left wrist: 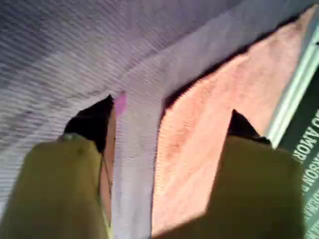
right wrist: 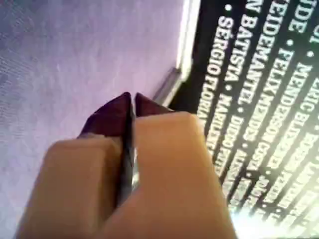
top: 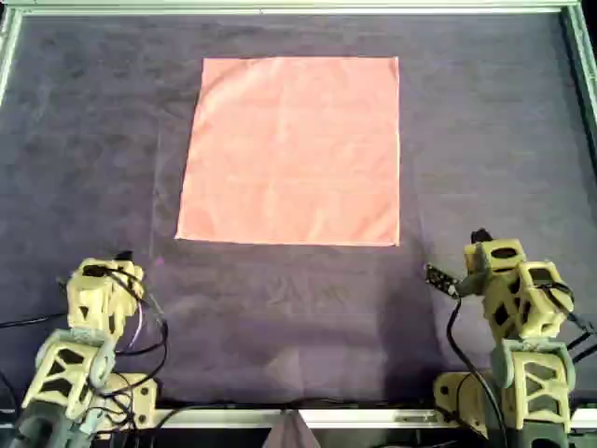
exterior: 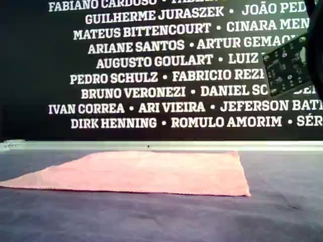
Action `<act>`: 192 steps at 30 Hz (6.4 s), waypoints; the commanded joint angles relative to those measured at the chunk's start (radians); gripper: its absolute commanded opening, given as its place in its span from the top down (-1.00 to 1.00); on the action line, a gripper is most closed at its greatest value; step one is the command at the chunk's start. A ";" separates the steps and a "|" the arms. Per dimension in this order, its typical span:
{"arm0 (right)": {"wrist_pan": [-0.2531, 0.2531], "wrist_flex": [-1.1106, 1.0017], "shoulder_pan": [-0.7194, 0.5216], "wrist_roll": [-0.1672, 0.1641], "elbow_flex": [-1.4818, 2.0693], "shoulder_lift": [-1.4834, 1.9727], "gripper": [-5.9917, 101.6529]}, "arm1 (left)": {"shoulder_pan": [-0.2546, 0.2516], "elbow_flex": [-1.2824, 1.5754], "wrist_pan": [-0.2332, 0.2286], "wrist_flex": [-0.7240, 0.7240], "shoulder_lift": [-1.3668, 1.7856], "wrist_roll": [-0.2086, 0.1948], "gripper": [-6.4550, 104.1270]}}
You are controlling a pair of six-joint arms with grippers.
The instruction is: Fold a cloth
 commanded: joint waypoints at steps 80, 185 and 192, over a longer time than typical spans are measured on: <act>-0.207 -0.075 0.301 -0.011 -0.956 -1.575 0.01 | -0.189 -0.899 0.109 -0.020 -1.195 0.005 -0.19; -0.207 -0.884 0.227 0.005 -1.436 -2.048 0.87 | -0.146 -1.882 0.110 -0.023 -1.798 0.012 0.90; -0.207 -0.884 0.209 -0.009 -1.709 -2.240 0.87 | -0.067 -2.221 0.110 -0.023 -1.994 0.012 0.90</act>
